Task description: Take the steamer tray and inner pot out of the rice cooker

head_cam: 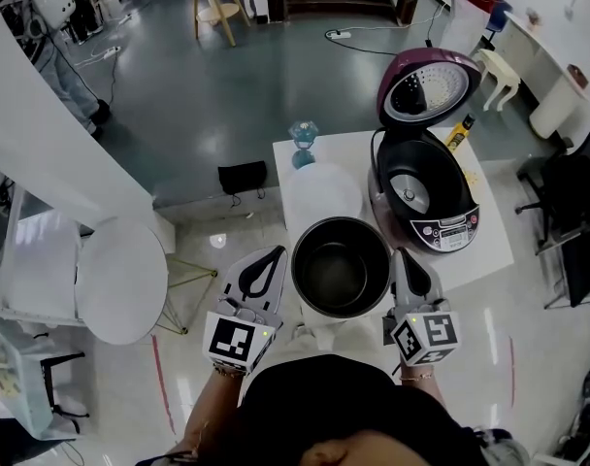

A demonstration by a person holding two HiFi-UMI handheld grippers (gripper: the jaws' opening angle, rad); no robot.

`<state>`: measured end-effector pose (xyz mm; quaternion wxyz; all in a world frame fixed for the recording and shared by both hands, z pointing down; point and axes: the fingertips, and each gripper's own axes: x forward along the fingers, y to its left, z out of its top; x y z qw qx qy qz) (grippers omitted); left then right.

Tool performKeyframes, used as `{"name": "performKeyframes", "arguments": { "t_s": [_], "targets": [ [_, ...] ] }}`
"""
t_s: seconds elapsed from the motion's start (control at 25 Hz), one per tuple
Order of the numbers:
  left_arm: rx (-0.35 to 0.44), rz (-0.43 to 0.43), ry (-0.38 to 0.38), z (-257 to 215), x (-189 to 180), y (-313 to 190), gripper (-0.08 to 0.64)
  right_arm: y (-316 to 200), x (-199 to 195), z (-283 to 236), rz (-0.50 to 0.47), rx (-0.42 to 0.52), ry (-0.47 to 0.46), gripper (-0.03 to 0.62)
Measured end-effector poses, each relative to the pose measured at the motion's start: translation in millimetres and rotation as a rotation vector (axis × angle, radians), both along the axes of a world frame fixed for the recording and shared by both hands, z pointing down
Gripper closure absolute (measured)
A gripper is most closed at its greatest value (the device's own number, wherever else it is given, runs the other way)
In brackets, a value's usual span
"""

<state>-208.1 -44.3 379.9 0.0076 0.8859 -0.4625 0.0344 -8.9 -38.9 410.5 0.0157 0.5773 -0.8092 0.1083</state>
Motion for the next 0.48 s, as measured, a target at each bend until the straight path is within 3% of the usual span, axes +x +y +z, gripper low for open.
{"name": "performKeyframes", "arguments": {
  "t_s": [0.16, 0.32, 0.48],
  "targets": [
    [0.007, 0.003, 0.010, 0.0, 2.3, 0.8, 0.557, 2.2, -1.1, -0.8, -0.016, 0.010, 0.022, 0.586],
    [-0.034, 0.013, -0.025, 15.3, 6.5, 2.8, 0.557, 6.2, -6.2, -1.1, -0.039, 0.029, 0.118, 0.586],
    [-0.070, 0.017, -0.008, 21.6, 9.6, 7.3, 0.557, 8.8, -13.4, -2.4, -0.081, 0.041, 0.114, 0.586]
  ]
}}
